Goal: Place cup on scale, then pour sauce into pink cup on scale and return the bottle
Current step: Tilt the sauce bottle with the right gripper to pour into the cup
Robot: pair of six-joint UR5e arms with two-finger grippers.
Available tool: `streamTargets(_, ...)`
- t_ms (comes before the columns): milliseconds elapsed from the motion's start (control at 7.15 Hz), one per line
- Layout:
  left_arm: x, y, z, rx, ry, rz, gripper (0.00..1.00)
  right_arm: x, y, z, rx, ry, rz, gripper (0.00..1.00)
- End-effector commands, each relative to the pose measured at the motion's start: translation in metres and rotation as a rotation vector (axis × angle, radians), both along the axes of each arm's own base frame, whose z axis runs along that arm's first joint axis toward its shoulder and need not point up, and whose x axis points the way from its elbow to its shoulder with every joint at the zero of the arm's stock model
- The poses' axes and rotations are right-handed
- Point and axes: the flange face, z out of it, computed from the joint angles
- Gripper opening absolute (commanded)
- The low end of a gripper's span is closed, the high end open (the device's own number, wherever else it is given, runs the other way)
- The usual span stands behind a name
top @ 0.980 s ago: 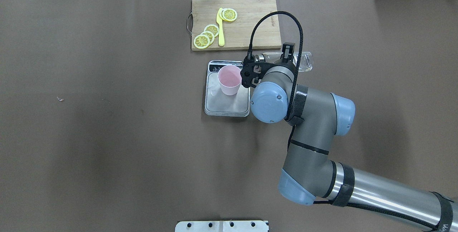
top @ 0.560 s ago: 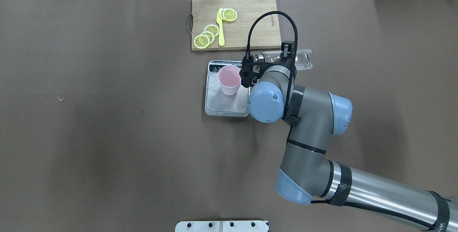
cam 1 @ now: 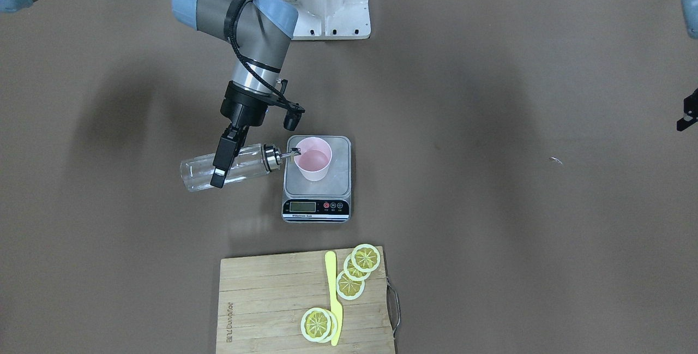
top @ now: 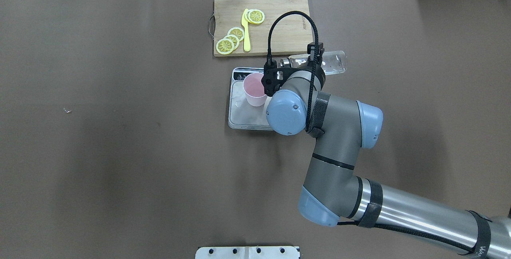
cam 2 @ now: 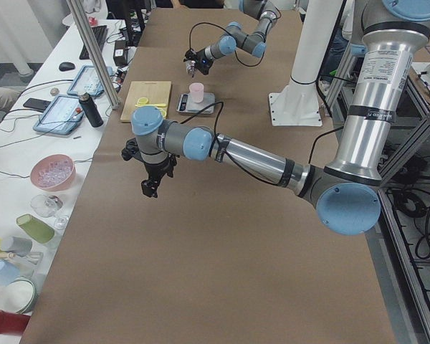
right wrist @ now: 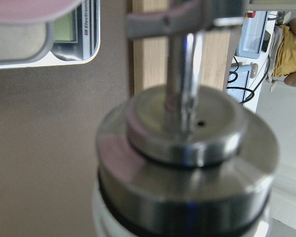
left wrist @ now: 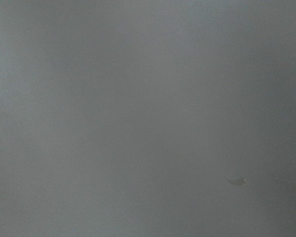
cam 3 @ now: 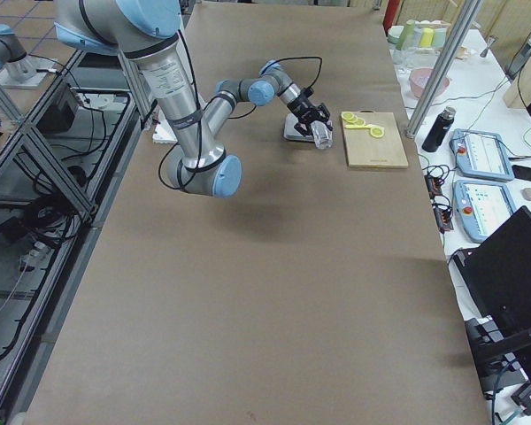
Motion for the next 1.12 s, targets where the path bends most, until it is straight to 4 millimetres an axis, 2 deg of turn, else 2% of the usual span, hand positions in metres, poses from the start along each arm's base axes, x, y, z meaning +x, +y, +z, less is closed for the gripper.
streamTargets(0, 0.0, -0.0001, 0.0007, -0.001, 0.0, 0.0, 0.97, 0.0008, -0.0018, -0.0035, 0.015, 0.053, -0.007, 0.23)
streamTargets(420, -0.0008, -0.0006, 0.0037, -0.008, -0.001, -0.002, 0.97, 0.0026, -0.0042, -0.0058, 0.02, 0.141, -0.011, 0.23)
streamTargets(980, -0.0033, -0.0014, 0.0072, -0.014, -0.002, -0.006, 0.97, -0.0029, -0.0015, -0.0079, 0.02, 0.148, -0.015, 0.22)
